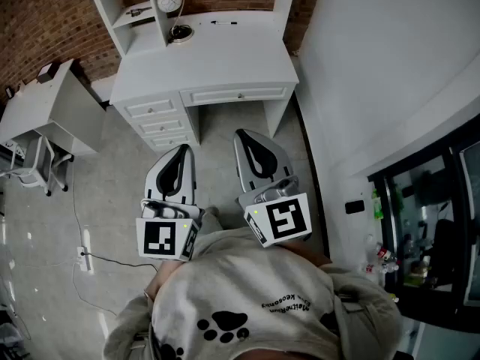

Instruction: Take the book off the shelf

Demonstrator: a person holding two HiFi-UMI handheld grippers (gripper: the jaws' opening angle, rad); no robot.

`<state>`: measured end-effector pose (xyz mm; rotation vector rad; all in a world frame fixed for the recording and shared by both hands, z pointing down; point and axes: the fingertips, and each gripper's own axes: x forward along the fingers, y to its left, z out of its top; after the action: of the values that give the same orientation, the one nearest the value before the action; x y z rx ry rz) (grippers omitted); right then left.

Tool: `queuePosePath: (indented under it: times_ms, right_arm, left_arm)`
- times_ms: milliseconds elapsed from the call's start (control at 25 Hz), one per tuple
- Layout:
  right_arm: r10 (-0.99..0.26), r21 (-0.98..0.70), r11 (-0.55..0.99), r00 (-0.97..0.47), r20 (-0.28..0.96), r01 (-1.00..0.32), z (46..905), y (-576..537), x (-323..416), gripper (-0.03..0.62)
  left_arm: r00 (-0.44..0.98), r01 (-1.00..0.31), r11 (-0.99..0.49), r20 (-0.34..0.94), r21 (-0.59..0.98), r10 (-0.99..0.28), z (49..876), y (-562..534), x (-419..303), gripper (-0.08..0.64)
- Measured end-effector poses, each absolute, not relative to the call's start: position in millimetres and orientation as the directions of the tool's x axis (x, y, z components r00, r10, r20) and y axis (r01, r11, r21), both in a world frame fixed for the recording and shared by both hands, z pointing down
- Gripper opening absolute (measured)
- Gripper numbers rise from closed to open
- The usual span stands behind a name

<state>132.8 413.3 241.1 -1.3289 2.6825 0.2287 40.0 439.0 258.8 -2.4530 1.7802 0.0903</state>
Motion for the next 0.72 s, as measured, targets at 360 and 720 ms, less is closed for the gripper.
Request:
queuePosePath:
  times_ms: [360,720]
  right_arm:
    - [-0.789,0.042,0.591,-0.589,-0.174,-0.805,247.7,382.5,120.5,0.015]
    - [-0.798,0.076,0.577,-0.581,-0.161,-0.813,245.9,304.1,96.0,0.017]
  left_arm:
    - [0.334,-0.943,-0.333,-0.107,-0.026,-0.937,264.2,405.1,27.0,0.008]
    - [0.349,-0.936,-0.351,-0.114,-0.007,-0.93,265.9,318.2,3.8,0.009]
